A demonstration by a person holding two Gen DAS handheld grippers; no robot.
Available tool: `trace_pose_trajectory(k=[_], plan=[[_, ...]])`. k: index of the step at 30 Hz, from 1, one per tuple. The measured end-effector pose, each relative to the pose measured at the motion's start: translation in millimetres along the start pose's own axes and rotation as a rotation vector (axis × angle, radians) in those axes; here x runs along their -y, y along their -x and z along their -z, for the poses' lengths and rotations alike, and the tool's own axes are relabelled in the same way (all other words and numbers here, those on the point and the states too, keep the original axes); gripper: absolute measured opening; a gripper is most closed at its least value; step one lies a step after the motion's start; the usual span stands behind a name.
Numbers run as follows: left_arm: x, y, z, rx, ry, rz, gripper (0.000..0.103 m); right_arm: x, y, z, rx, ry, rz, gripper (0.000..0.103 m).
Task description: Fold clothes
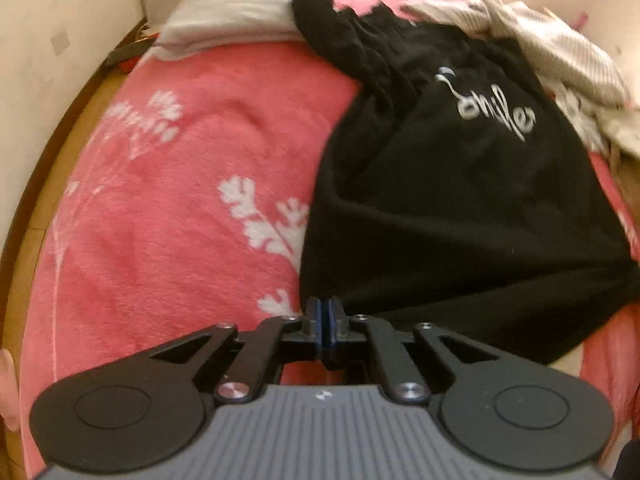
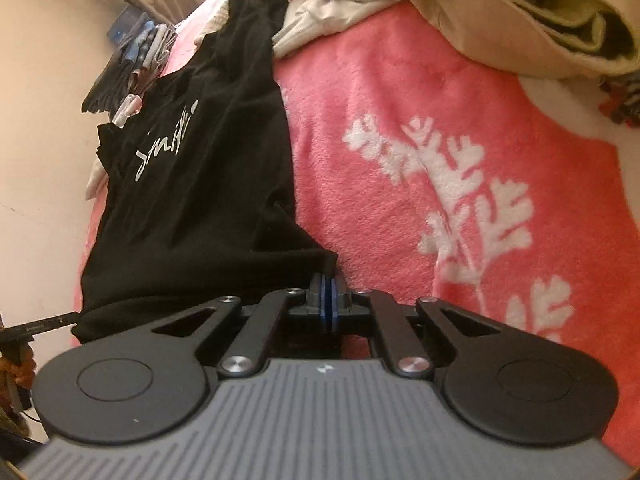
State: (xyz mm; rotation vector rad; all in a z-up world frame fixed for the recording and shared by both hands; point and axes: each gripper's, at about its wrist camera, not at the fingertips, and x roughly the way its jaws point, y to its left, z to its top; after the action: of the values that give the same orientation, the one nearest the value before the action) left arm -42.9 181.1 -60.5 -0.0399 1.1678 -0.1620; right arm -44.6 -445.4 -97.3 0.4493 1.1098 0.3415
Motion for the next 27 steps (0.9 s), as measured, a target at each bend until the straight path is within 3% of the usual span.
trace_pose_trajectory(k=[2,6,12,15,18,27], plan=[[5,-3,2,0.003,-0.028,-0.018,0.023,-4,6,2,0.011,0.041,0.026,0.006],[10,-3,4,0.003,-0.063,-0.031,0.043,-14,15,-1,0.056,0.135,0.096,0.021],[13,-4,1,-0.011,-0.083,-0.046,0.058,-34,44,-19,0.2,0.223,0.095,0.022],[13,-5,-1,-0.025,-0.074,-0.054,0.059,-52,52,-31,0.259,0.252,0.01,0.023],[14,-2,0,-0.036,-0.064,-0.062,0.059,-78,42,-42,0.253,0.303,-0.095,0.023],[20,23,17,-0.057,-0.005,-0.1,0.067,-134,-21,-39,0.103,0.436,-0.346,0.024]])
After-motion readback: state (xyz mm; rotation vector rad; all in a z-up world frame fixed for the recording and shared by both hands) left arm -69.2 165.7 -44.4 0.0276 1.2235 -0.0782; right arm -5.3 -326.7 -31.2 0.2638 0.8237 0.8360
